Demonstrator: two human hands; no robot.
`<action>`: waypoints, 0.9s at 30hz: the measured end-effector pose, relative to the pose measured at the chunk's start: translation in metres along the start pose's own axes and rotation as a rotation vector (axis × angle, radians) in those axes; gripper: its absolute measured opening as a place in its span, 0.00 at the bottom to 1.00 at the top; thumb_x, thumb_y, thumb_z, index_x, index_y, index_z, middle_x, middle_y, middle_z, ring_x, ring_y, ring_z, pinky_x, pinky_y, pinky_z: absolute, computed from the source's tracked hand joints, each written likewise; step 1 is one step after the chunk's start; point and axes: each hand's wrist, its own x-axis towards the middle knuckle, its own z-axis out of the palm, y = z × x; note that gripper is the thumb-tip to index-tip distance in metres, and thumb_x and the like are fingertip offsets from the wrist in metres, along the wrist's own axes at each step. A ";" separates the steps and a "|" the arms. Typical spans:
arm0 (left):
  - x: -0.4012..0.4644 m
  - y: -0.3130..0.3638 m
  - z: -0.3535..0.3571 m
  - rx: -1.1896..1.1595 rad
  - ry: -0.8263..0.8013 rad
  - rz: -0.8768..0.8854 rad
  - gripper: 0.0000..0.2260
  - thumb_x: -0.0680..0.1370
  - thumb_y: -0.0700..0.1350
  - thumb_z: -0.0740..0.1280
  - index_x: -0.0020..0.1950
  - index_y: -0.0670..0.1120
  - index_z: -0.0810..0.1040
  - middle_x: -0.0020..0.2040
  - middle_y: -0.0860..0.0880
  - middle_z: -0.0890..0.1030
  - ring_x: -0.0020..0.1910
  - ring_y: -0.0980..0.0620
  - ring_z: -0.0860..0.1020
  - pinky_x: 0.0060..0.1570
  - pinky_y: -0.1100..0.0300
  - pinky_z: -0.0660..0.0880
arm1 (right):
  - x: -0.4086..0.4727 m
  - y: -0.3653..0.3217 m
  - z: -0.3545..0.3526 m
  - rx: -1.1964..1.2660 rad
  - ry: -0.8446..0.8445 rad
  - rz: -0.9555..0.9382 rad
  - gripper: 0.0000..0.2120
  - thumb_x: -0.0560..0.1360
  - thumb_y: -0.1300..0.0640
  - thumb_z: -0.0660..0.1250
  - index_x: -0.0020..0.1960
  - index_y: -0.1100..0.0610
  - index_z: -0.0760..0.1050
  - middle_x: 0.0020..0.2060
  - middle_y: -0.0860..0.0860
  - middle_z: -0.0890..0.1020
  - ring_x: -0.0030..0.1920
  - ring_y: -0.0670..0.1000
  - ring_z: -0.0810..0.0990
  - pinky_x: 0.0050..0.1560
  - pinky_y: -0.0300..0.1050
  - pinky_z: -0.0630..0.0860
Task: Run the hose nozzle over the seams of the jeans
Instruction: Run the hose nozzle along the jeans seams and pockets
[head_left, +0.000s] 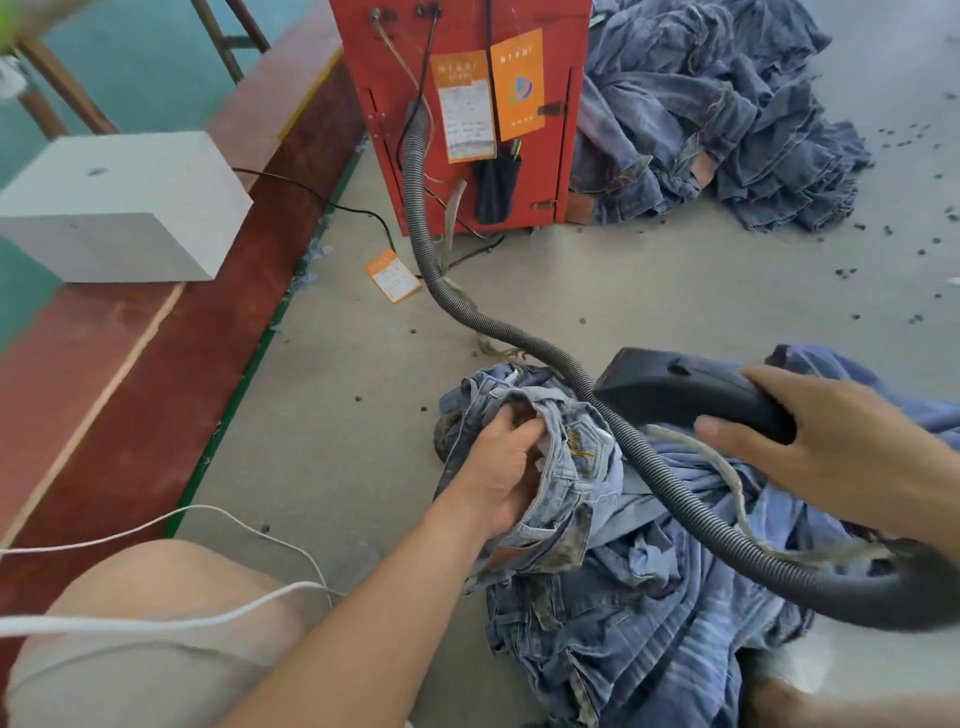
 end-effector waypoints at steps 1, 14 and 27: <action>-0.001 -0.001 0.001 0.052 -0.032 0.022 0.12 0.84 0.39 0.65 0.68 0.43 0.75 0.57 0.36 0.76 0.53 0.37 0.74 0.57 0.44 0.73 | 0.000 -0.004 0.001 0.019 -0.047 0.005 0.19 0.69 0.26 0.59 0.44 0.39 0.74 0.33 0.38 0.81 0.26 0.43 0.79 0.30 0.36 0.75; -0.015 -0.019 0.006 0.791 -0.163 0.332 0.11 0.80 0.42 0.72 0.58 0.55 0.77 0.53 0.63 0.82 0.53 0.67 0.79 0.51 0.76 0.71 | 0.026 -0.021 0.011 0.096 -0.050 0.188 0.16 0.80 0.38 0.64 0.45 0.50 0.75 0.25 0.53 0.81 0.23 0.53 0.80 0.31 0.52 0.81; -0.015 -0.019 0.001 0.879 -0.125 0.347 0.09 0.79 0.41 0.71 0.58 0.49 0.78 0.50 0.61 0.82 0.49 0.66 0.78 0.50 0.74 0.71 | 0.028 -0.010 0.005 0.210 -0.101 0.185 0.15 0.80 0.39 0.66 0.45 0.50 0.75 0.25 0.56 0.81 0.22 0.54 0.79 0.26 0.48 0.78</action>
